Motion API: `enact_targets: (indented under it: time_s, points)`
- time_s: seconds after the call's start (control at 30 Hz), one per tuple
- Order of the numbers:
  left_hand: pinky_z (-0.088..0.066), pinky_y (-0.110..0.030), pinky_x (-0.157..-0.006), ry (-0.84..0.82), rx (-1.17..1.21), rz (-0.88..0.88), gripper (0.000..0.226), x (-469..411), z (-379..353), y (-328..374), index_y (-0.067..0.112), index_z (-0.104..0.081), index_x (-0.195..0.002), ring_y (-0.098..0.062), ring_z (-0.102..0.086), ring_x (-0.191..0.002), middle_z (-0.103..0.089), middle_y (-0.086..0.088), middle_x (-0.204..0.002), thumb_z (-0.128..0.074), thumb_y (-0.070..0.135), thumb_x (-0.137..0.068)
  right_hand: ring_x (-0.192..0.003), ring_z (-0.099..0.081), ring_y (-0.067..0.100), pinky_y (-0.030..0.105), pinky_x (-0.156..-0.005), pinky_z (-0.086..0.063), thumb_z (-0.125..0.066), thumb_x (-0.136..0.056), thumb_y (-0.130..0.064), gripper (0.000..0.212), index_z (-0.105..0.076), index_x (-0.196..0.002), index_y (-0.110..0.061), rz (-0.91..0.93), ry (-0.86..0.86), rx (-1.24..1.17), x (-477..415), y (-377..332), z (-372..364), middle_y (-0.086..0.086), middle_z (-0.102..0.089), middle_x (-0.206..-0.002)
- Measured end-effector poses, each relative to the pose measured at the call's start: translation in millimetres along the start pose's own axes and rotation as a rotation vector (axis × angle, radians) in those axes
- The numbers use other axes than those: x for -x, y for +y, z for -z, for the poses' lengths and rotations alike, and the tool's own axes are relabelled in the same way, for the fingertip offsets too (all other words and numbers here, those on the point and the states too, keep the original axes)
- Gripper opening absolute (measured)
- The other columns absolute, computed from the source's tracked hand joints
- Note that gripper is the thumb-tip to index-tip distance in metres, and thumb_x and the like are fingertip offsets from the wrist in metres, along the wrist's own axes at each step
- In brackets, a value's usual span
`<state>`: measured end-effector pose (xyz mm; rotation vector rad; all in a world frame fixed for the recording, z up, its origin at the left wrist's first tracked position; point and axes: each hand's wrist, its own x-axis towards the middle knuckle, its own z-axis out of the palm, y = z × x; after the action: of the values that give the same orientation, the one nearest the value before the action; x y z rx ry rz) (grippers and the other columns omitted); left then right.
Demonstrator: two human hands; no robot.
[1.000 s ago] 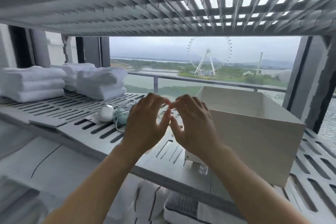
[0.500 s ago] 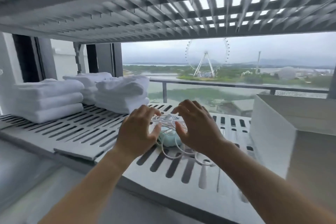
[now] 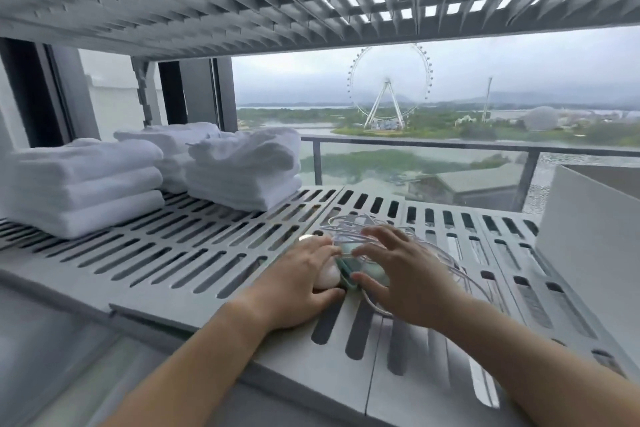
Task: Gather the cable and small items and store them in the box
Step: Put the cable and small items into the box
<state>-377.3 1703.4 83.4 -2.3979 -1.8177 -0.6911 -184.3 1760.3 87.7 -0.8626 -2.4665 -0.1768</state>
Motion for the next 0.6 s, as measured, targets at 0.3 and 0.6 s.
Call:
enact_targets:
  time_s: [0.3, 0.6]
  points:
    - [-0.034, -0.021, -0.101, -0.01, -0.034, 0.026, 0.074, 18, 32, -18, 0.028, -0.037, -0.135, -0.002, -0.041, -0.123, -0.042, 0.014, -0.138, -0.065, 0.057, -0.072, -0.114, -0.05, 0.016, 0.029, -0.1, -0.033, -0.051, -0.082, -0.057, 0.049, -0.056, -0.117, -0.024, 0.184, -0.093, 0.042, -29, -36, 1, -0.004, -0.056, -0.125]
    - [-0.049, -0.027, -0.082, -0.014, -0.022, 0.093, 0.049, 29, 38, -13, 0.03, -0.055, -0.114, -0.008, -0.059, -0.094, -0.068, 0.009, -0.101, -0.061, 0.045, -0.068, -0.103, -0.055, 0.021, 0.025, -0.07, -0.036, -0.05, -0.087, -0.044, 0.034, -0.057, -0.109, -0.019, 0.119, -0.023, 0.013, -24, -42, -15, -0.004, -0.061, -0.116]
